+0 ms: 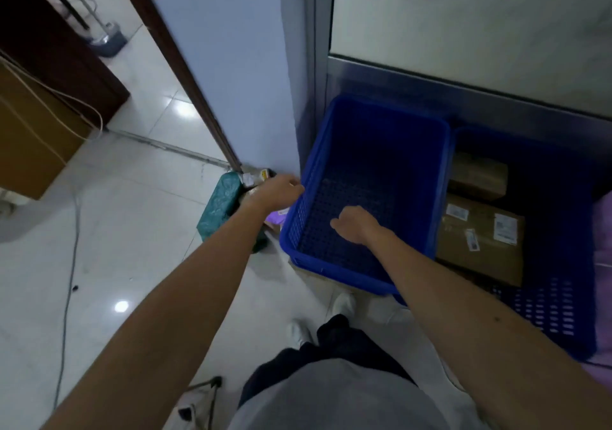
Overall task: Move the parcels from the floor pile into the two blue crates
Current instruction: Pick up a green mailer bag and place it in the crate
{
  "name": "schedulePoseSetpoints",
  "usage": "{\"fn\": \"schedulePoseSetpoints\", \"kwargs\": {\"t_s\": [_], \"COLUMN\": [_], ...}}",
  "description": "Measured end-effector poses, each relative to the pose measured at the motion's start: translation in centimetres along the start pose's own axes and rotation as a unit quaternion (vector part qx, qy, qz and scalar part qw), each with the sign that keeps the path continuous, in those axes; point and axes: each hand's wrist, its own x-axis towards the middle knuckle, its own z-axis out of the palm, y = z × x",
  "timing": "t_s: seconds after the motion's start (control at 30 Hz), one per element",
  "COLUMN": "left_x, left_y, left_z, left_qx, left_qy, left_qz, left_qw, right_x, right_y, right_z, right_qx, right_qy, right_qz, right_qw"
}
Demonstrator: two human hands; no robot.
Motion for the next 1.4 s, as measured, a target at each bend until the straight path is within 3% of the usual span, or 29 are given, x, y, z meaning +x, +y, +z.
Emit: {"fn": "schedulePoseSetpoints", "kwargs": {"t_s": [0.2,0.4,0.93,1.13,1.4], "left_x": [-0.4,1.1,11.9,17.3,26.1], "left_y": [-2.8,-9.0,-30.3,-36.5,-45.5], "left_z": [-2.8,-5.3,-9.4,-6.6,2.8], "left_qx": [-0.029,-0.040,-0.056,-0.051,-0.005], "left_qy": [0.050,0.027,-0.092,-0.125,-0.160], "left_qz": [-0.044,-0.088,-0.130,-0.145,-0.137], "left_qw": [0.997,0.995,0.986,0.980,0.978], "right_x": [2.1,3.7,12.7,19.9,30.5], "right_y": [-5.2,-10.5,-24.2,-24.9,-20.3], "right_z": [-1.1,-0.1,12.3,17.9,27.8], "right_qx": [-0.012,-0.028,0.046,0.058,0.059], "right_qy": [0.009,-0.019,-0.099,-0.122,-0.146], "right_qz": [-0.042,-0.063,0.067,0.119,0.171], "right_qw": [0.999,0.997,0.992,0.984,0.972]}}
